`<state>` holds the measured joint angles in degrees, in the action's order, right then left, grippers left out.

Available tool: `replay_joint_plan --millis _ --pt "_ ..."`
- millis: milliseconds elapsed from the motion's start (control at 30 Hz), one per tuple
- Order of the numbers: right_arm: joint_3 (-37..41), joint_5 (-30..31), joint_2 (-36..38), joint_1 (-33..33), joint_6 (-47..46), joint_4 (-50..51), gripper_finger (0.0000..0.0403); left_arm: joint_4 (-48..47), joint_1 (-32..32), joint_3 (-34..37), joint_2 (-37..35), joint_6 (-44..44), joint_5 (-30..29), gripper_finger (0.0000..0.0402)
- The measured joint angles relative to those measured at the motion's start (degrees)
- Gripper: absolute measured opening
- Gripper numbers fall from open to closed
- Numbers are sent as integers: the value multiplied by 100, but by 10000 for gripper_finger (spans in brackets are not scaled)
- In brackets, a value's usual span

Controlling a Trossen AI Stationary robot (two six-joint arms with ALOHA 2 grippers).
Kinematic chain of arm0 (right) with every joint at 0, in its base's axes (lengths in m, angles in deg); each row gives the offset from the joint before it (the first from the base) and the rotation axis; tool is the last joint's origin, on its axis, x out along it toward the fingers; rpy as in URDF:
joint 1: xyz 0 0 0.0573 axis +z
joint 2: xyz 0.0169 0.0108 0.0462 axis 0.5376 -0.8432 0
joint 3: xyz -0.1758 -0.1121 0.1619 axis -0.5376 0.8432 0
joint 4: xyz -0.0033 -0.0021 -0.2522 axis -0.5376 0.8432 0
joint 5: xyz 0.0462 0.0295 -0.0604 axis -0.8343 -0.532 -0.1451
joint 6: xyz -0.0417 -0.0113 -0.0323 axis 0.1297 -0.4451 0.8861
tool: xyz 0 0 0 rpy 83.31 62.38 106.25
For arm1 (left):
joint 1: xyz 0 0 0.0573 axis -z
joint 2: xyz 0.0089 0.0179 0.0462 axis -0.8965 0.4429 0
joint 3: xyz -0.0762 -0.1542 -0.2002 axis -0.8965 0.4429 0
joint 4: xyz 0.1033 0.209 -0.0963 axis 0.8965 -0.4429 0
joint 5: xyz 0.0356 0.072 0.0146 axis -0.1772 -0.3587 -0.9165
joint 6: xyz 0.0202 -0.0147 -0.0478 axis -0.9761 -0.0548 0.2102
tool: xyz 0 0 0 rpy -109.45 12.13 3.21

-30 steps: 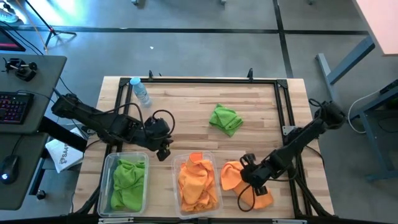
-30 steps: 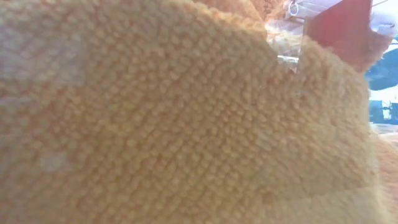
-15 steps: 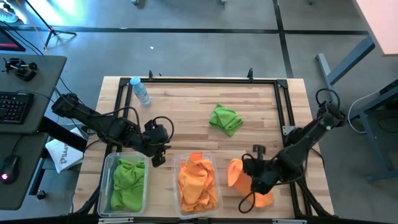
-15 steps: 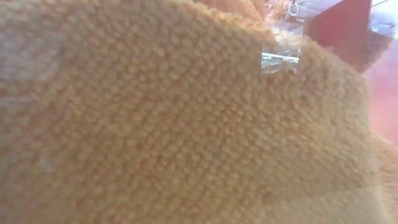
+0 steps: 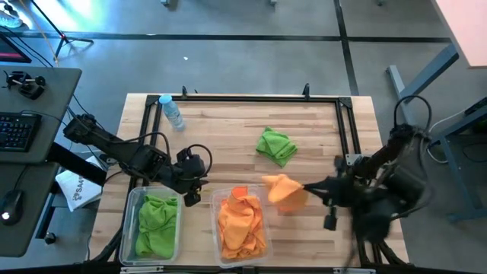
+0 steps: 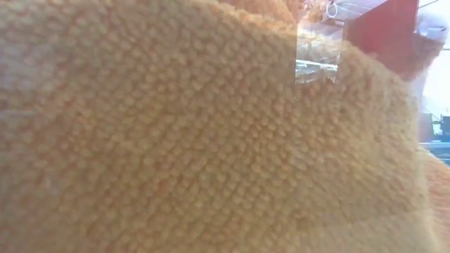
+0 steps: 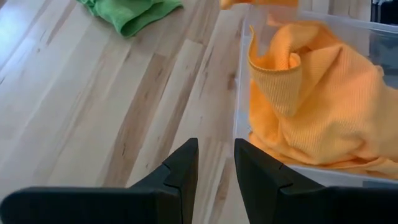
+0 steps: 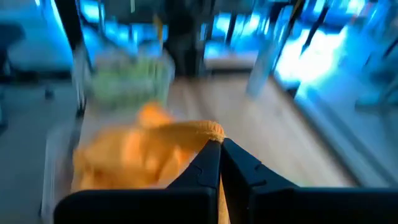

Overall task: Sort microfiber towel by color & place in baskets
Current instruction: Put the orange towel into the right transparent bin

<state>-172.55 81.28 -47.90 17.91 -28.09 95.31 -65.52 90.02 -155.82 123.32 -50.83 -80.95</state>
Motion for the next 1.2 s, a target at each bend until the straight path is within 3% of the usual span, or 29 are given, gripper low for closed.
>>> replay_joint_plan --millis 133,233,400,567,833,1200 --pt "-653 864 0 149 1388 -676 0 2 1 0 1 -186 -10 91" --pt "-1030 1103 0 129 2747 -1593 0 2 1 0 1 -252 -12 91" --pt "-1261 932 2 -54 4848 -3547 0 2 1 0 1 -250 -14 91" --pt "-1263 290 -92 -318 6084 -4948 0 2 1 0 1 -252 -19 91" --pt "-1261 -795 -609 -763 6268 -5740 0 2 1 0 1 -254 -25 91" --pt "-1259 -885 -1154 -712 5593 -5689 0 -1 1 0 3 -415 -17 91"
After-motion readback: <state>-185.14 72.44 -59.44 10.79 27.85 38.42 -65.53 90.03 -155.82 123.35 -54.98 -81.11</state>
